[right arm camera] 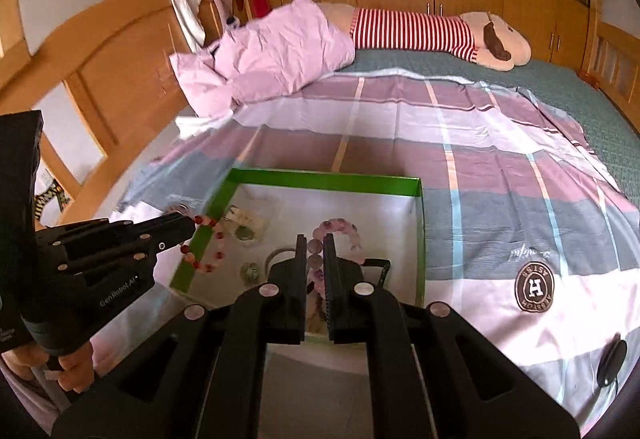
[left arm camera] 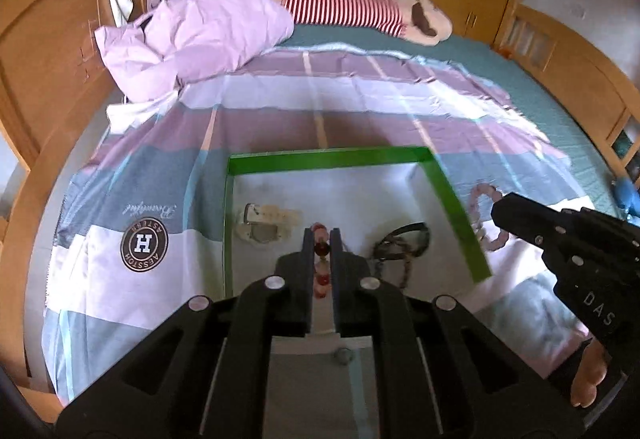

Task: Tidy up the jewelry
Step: 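Carry both bead bracelets into the green box and open both tools, then move the left tool over the black ring while the right tool moves over the gold rhinestone ring, then close the left tool on the black ring while the right tool closes on the gold ring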

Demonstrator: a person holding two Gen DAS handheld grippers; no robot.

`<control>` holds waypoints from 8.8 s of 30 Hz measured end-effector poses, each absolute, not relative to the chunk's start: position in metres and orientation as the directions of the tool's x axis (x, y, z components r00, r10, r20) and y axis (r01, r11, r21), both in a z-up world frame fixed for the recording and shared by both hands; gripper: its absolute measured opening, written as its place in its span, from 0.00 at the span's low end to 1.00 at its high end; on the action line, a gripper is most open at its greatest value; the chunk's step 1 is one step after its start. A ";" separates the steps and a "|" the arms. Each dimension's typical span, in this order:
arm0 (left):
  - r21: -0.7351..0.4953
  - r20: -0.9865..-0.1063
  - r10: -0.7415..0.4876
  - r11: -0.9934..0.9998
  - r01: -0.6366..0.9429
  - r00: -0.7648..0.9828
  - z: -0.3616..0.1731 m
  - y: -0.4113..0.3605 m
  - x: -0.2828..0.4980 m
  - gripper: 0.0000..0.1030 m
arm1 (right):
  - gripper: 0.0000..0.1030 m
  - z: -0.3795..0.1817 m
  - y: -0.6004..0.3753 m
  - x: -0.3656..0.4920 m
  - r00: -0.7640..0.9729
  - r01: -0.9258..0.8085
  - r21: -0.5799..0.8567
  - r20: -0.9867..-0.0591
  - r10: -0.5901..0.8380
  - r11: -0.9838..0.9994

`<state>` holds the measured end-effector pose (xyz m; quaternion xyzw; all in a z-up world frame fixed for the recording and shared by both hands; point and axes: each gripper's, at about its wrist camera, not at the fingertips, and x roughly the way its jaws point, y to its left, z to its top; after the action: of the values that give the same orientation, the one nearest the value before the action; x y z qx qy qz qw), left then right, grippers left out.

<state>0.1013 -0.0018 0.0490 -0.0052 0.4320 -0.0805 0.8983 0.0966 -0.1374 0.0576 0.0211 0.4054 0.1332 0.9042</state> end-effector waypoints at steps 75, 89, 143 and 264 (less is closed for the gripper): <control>0.010 -0.861 -0.118 0.969 0.249 0.495 -0.073 -0.047 0.017 0.66 | 0.71 -0.063 -0.226 0.003 0.533 -0.070 0.173 -0.826 0.184 0.982; -0.085 -0.887 -0.125 0.991 0.108 0.445 -0.097 -0.014 0.037 0.67 | 0.70 -0.087 -0.161 0.007 0.404 -0.342 0.306 -0.806 0.433 0.888; 0.044 -0.841 0.027 0.999 0.017 0.541 -0.105 -0.022 0.034 0.53 | 0.47 -0.103 -0.161 -0.008 0.568 -0.297 0.044 -0.795 0.213 0.954; 0.052 -0.800 0.007 0.997 0.058 0.600 -0.105 -0.022 0.045 0.53 | 0.32 -0.100 -0.158 -0.008 0.553 -0.291 0.080 -0.799 0.236 0.953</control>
<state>0.0450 -0.0215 -0.1051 0.0364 0.4471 -0.0143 0.8936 -0.0075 -0.1581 -0.1003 -0.0306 0.4487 0.1494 0.8806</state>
